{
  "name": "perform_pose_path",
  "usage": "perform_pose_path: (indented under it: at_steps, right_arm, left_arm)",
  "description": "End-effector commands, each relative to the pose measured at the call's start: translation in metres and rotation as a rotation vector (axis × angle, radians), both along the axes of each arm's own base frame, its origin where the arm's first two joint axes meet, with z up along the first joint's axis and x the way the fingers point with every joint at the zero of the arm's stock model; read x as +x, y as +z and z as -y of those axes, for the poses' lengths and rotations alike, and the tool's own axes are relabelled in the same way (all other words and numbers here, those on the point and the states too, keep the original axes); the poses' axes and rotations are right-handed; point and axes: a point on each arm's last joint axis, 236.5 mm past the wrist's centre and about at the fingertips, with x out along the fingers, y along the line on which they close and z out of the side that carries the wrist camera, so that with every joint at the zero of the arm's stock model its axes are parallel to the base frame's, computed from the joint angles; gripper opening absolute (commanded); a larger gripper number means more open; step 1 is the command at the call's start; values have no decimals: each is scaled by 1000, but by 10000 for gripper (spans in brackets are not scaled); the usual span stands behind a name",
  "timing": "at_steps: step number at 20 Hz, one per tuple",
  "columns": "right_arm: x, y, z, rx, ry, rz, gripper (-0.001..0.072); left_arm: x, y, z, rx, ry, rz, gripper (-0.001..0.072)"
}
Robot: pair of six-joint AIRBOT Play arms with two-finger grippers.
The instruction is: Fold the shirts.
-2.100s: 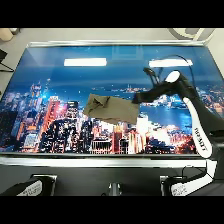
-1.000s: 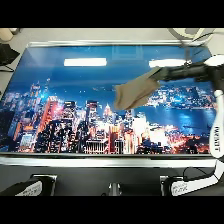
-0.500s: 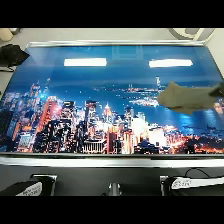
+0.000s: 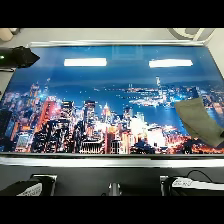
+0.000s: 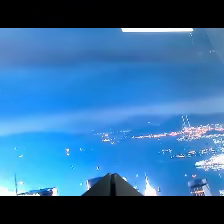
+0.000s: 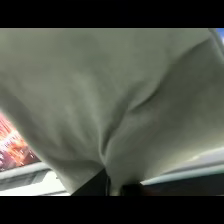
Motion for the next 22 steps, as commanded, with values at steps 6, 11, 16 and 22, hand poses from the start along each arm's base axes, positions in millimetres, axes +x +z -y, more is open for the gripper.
perform_pose_path:
  at_steps: [6,11,16,22]
  right_arm:
    - [-65,-71,-57,-27,-202,-87,16]
    - [-77,-81,-71,1,-228,-128,17]
    - [-92,-66,-51,-63,-180,-195,494]
    - [-1,97,80,-531,-43,135,668]
  left_arm:
    - [1,-4,3,0,-6,-10,26]
    - [1,-4,3,-1,-6,-11,26]
    - [2,-3,2,-8,2,-9,26]
    - [13,10,-1,-4,16,64,25]
